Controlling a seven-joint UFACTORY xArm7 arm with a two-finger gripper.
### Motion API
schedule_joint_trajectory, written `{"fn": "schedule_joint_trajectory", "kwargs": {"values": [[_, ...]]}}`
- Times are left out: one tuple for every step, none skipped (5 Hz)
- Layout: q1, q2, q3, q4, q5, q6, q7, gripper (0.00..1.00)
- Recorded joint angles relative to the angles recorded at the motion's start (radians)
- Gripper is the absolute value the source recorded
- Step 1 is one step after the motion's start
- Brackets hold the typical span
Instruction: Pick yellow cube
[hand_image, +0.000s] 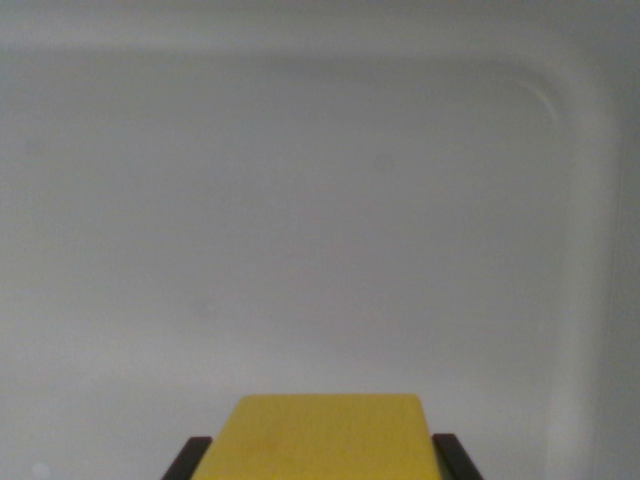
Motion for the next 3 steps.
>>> {"fn": "schedule_joint_trajectory", "kwargs": {"values": [[0.0002, -0.011, -0.001, 0.022, -0.0022, 0.033, 0.003, 1.0], [0.0002, -0.011, -0.001, 0.022, -0.0022, 0.033, 0.003, 1.0], [0.0004, -0.02, -0.001, 0.042, -0.0042, 0.062, 0.006, 1.0]]}}
